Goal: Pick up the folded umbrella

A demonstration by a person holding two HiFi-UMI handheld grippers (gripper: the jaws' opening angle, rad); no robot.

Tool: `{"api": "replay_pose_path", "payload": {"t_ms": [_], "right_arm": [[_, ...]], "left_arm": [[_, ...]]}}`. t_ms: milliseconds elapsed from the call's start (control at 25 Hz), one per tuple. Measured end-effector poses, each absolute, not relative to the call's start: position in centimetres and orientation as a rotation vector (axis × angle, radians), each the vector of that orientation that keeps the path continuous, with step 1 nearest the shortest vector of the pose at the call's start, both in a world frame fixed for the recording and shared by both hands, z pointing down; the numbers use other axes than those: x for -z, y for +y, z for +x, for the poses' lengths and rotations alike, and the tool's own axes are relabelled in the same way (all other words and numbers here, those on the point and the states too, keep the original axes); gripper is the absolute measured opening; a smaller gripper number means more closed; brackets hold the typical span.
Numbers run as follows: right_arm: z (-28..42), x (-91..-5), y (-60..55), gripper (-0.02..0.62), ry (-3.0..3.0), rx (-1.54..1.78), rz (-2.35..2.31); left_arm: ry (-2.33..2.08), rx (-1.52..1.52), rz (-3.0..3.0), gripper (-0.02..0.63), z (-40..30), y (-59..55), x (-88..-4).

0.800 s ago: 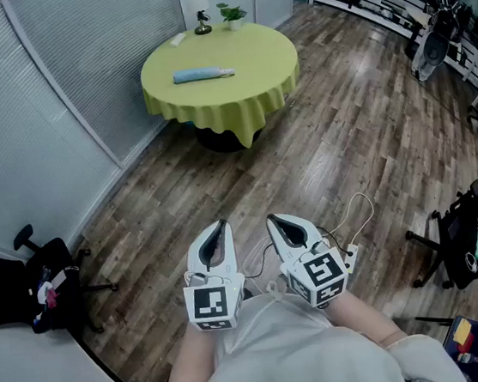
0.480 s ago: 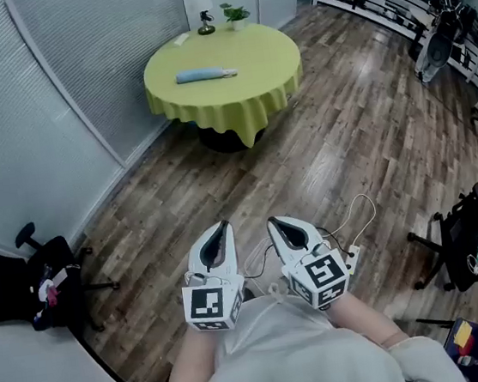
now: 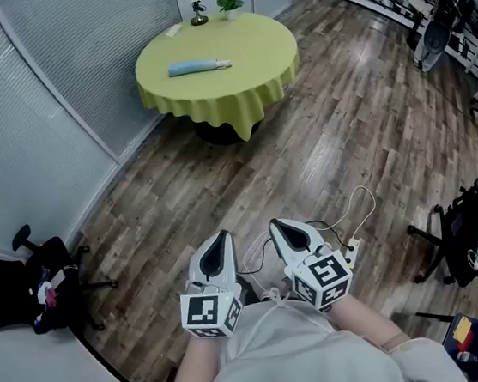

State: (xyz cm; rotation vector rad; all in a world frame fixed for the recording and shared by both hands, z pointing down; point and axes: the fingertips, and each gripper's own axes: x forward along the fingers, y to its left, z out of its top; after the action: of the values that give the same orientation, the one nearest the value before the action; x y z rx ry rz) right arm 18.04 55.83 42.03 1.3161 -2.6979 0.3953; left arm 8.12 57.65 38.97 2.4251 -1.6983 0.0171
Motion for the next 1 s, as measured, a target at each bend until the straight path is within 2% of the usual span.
{"api": "replay_pose_path", "payload": {"t_ms": [400,1000], "right_arm": [[14.6,-42.2,47.1,-0.001,-2.7,-0.395,1.398],[1.3,-40.9,25.5,-0.001,-2.593,-0.318,1.527]], "left_arm": [[-1.645,0.007,2.467,0.006,3.7,49.6,-39.4],[-1.517,-0.044,2.559,0.006,-11.1,27.2,-37.7]]}}
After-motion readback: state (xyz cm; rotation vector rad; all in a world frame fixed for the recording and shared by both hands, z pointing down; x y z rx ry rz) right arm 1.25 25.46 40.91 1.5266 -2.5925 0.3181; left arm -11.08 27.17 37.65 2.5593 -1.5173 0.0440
